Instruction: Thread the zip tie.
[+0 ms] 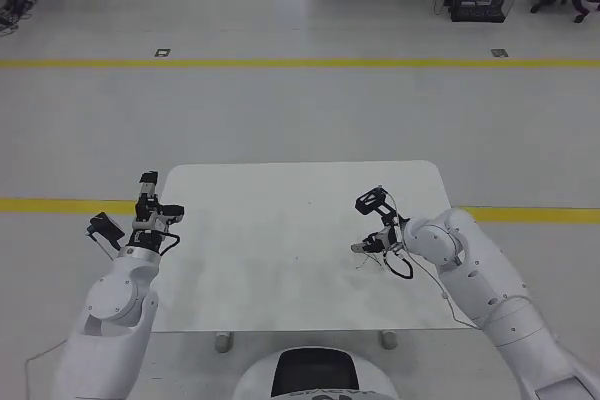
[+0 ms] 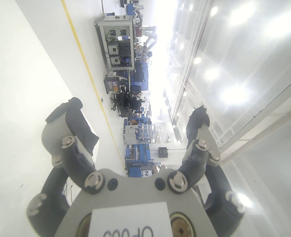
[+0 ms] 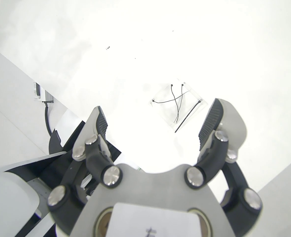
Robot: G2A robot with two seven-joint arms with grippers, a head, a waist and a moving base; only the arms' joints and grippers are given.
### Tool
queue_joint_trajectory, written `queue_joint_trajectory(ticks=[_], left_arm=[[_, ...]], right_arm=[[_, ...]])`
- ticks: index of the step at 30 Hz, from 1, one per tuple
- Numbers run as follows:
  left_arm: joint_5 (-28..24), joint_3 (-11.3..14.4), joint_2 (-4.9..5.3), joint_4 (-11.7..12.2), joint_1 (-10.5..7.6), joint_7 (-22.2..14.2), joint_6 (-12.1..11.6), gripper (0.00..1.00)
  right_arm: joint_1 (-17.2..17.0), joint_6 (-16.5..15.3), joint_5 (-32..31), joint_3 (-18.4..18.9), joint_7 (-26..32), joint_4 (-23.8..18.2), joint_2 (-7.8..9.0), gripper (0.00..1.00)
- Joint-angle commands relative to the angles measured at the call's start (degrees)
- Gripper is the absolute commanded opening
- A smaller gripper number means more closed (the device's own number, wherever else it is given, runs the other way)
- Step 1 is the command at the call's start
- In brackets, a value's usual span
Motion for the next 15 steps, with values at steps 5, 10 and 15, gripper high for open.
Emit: queue_joint_trajectory(ticks=[5,10,15], left_arm=[[0.0,0.0,0.0,0.0,0.0,0.0,0.0,1.0],[0.0,0.0,0.0,0.0,0.0,0.0,0.0,1.0],[0.0,0.0,0.0,0.0,0.0,0.0,0.0,1.0]], right_arm=[[0.0,0.0,0.0,0.0,0.0,0.0,0.0,1.0],[-0.52,-0.67,-1.12,-0.68,-0.75,-0.01,0.01,1.0],[0.24,-2.0,-2.52,-2.3,1.59,0.91,-0.05,1.0]])
